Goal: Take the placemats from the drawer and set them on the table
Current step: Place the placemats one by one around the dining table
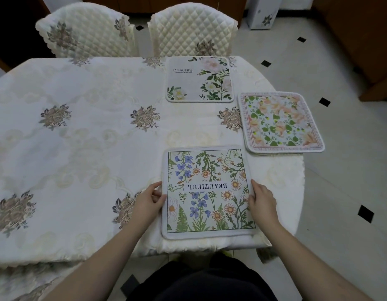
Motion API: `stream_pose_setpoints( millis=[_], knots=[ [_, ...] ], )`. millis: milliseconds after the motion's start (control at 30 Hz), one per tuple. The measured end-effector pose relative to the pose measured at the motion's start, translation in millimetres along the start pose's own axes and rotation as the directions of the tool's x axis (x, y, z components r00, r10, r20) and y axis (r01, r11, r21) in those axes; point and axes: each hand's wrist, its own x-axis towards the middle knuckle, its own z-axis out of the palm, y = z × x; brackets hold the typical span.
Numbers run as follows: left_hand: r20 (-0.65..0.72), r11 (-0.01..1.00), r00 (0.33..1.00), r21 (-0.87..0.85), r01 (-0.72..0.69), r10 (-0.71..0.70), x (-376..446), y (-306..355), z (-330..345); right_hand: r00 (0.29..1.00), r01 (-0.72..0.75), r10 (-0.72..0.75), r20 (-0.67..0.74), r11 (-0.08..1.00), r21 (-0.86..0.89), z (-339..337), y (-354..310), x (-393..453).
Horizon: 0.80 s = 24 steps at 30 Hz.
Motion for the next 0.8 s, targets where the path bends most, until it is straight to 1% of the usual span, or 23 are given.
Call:
stream_pose_setpoints(
  millis=[67,133,300,400,467,533,600,667,733,800],
  knots=[
    [-0.009,0.999,1.000,0.034,-0.009,0.009,0,2,1,1.000,0.020,-0.020,0.000,0.997,-0.068,0,3,-2],
    [-0.020,0.997,1.000,0.073,-0.016,0.018,-1,4,2,1.000,0.021,-0.021,0.002,0.997,-0.081,0,5,-3],
    [-0.046,0.992,0.999,0.125,-0.014,0.020,-4,8,9,1.000,0.017,-0.017,0.008,1.000,-0.009,2,5,-6],
    [-0.069,0.987,0.997,0.157,-0.018,0.029,-4,8,13,0.998,0.026,-0.029,0.049,0.998,0.055,2,5,-7],
    [-0.080,0.982,0.996,0.186,-0.032,0.048,-4,6,15,0.997,0.039,-0.042,0.062,0.998,0.057,1,8,-7],
    [-0.101,0.976,0.994,0.216,-0.019,0.041,-5,3,17,0.998,0.055,-0.057,0.033,0.997,0.044,0,9,-6],
    [-0.169,0.974,0.984,0.226,-0.013,0.052,-5,1,19,0.995,0.099,-0.098,-0.008,0.995,0.024,1,6,-5],
    [-0.210,0.961,0.970,0.269,-0.061,0.120,-5,3,23,0.986,0.167,-0.166,-0.018,0.986,0.023,4,-3,-3],
    [-0.161,0.925,0.960,0.342,-0.162,0.228,-4,7,29,0.970,0.242,-0.242,0.025,0.970,0.013,10,-19,-2],
    [-0.081,0.861,0.936,0.426,-0.279,0.344,0,10,38,0.936,0.343,-0.340,0.090,0.939,-0.028,20,-39,-4]
  ],
)
